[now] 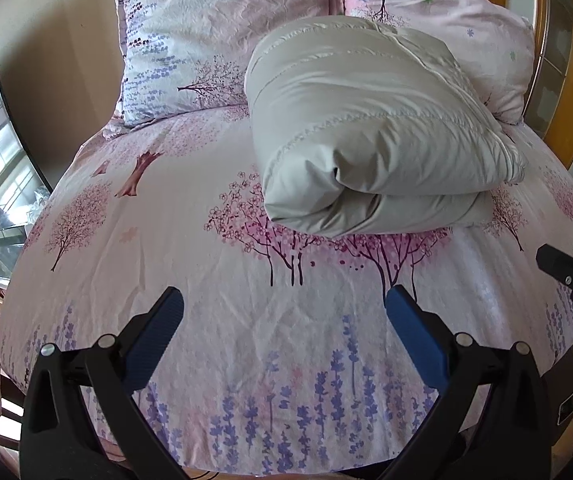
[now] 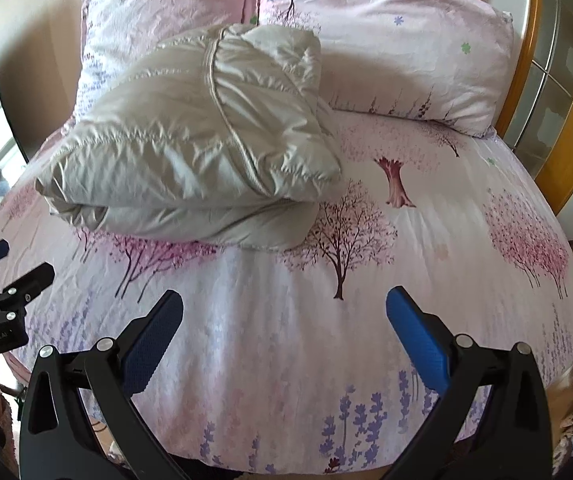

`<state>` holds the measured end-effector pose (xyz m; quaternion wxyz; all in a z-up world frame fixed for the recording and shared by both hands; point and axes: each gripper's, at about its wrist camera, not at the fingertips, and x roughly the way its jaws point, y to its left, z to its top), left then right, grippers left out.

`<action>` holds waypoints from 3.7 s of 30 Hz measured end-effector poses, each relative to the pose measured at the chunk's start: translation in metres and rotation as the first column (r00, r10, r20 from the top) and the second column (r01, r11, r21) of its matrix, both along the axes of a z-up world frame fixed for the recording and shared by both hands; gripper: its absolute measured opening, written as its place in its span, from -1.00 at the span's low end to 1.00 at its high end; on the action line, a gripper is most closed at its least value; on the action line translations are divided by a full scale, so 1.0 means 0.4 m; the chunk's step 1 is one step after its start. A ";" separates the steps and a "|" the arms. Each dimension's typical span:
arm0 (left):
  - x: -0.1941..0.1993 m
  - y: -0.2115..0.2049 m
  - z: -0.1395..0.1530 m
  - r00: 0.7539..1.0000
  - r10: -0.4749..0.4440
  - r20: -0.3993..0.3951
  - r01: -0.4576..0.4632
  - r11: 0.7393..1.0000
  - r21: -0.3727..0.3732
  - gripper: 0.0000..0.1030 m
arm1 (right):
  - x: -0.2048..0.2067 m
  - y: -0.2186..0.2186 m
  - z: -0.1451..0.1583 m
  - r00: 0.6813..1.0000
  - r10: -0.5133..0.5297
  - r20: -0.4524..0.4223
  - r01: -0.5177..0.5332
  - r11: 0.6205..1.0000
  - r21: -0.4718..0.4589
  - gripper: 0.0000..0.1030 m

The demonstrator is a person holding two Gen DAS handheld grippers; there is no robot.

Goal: Fold large clothes

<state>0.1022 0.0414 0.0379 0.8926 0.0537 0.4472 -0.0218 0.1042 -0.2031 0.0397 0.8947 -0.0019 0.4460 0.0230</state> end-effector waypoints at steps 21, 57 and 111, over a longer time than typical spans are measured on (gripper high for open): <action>0.011 -0.001 -0.018 0.996 -0.009 -0.094 0.011 1.000 0.028 0.96 | 0.009 0.019 -0.039 0.992 0.020 -0.125 -0.025 0.999 -0.033 0.97; 0.020 -0.005 -0.029 0.992 -0.004 -0.124 0.007 1.000 0.023 0.96 | 0.019 0.025 -0.053 0.988 0.027 -0.150 -0.033 0.999 -0.036 0.97; 0.028 0.003 -0.032 0.992 -0.010 -0.130 0.013 1.000 0.021 0.96 | 0.028 0.029 -0.065 0.987 0.024 -0.157 -0.029 0.999 -0.029 0.97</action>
